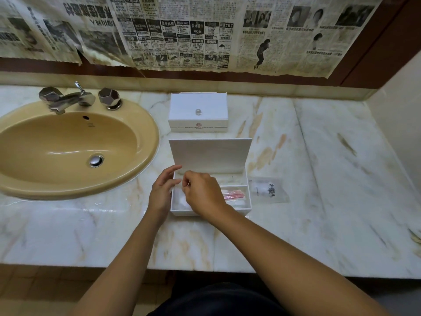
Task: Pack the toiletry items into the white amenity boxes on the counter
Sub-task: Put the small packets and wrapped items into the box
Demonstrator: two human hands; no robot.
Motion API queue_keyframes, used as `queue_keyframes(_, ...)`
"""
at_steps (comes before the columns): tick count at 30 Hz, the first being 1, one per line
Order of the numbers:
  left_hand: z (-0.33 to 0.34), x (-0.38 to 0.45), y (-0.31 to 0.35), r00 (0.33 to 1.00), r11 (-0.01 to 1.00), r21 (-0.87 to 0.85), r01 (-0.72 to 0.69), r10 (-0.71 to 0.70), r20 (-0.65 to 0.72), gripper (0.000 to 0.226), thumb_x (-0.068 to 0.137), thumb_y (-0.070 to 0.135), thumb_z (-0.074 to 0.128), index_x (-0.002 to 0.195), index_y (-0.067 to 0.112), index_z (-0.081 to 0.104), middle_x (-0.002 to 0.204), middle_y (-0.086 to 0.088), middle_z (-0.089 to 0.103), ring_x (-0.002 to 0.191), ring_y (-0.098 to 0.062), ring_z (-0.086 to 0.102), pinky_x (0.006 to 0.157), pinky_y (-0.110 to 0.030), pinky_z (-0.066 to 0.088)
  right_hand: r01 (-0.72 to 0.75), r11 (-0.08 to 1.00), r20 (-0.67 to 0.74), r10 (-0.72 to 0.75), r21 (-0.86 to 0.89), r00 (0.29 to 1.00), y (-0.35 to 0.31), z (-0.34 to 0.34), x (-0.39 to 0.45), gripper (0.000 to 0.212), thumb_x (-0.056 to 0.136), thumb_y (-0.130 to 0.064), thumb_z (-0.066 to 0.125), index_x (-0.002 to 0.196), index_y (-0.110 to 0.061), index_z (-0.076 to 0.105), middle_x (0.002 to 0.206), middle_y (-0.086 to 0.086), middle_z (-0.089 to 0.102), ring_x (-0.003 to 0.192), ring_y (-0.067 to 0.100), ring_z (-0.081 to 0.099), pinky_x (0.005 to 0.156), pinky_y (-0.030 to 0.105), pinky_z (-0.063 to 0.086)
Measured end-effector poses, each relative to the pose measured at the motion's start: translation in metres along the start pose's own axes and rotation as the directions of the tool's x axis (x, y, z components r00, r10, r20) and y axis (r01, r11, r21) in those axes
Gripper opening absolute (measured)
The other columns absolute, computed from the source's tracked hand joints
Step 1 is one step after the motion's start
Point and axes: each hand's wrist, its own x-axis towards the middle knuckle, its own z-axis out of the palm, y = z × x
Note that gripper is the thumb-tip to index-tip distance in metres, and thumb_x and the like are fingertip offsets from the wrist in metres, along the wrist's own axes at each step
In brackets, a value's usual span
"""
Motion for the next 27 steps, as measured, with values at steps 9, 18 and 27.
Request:
queue_keyframes(9, 0.001, 0.001, -0.001, 1.0, 0.999, -0.042, -0.015, 0.015, 0.014, 0.042, 0.092, 0.0, 0.048, 0.11, 0.032, 0.068, 0.118, 0.021, 0.061, 0.11, 0.015, 0.05, 0.09, -0.015, 0.04, 0.061, 0.995, 0.14, -0.05, -0.078, 0.989, -0.008, 0.013, -0.01, 0.023, 0.091, -0.002, 0.048, 0.108, -0.006, 0.063, 0.104, 0.017, 0.066, 0.095, 0.034, 0.061, 0.073, 0.032, 0.042)
queue_keyframes(18, 0.0, 0.002, -0.003, 1.0, 0.999, -0.048, 0.006, -0.006, 0.002, 0.041, 0.09, 0.001, 0.053, 0.109, 0.033, 0.069, 0.125, 0.012, 0.062, 0.122, -0.004, 0.054, 0.108, -0.035, 0.039, 0.228, 0.934, 0.155, -0.191, -0.275, 0.969, -0.019, -0.007, -0.027, 0.022, 0.093, -0.01, 0.05, 0.112, -0.006, 0.06, 0.11, 0.014, 0.062, 0.103, 0.031, 0.058, 0.075, 0.034, 0.042)
queue_keyframes(27, 0.004, -0.003, 0.005, 0.999, 0.998, -0.054, -0.042, 0.043, 0.002, 0.037, 0.091, -0.006, 0.048, 0.115, 0.017, 0.065, 0.113, 0.01, 0.063, 0.091, 0.02, 0.059, 0.075, -0.004, 0.045, 0.164, 0.913, 0.423, 0.01, -0.373, 0.906, -0.004, 0.01, -0.027, 0.073, 0.093, -0.063, 0.035, 0.137, -0.006, 0.043, 0.143, 0.017, 0.037, 0.133, 0.03, 0.03, 0.102, 0.043, 0.033)
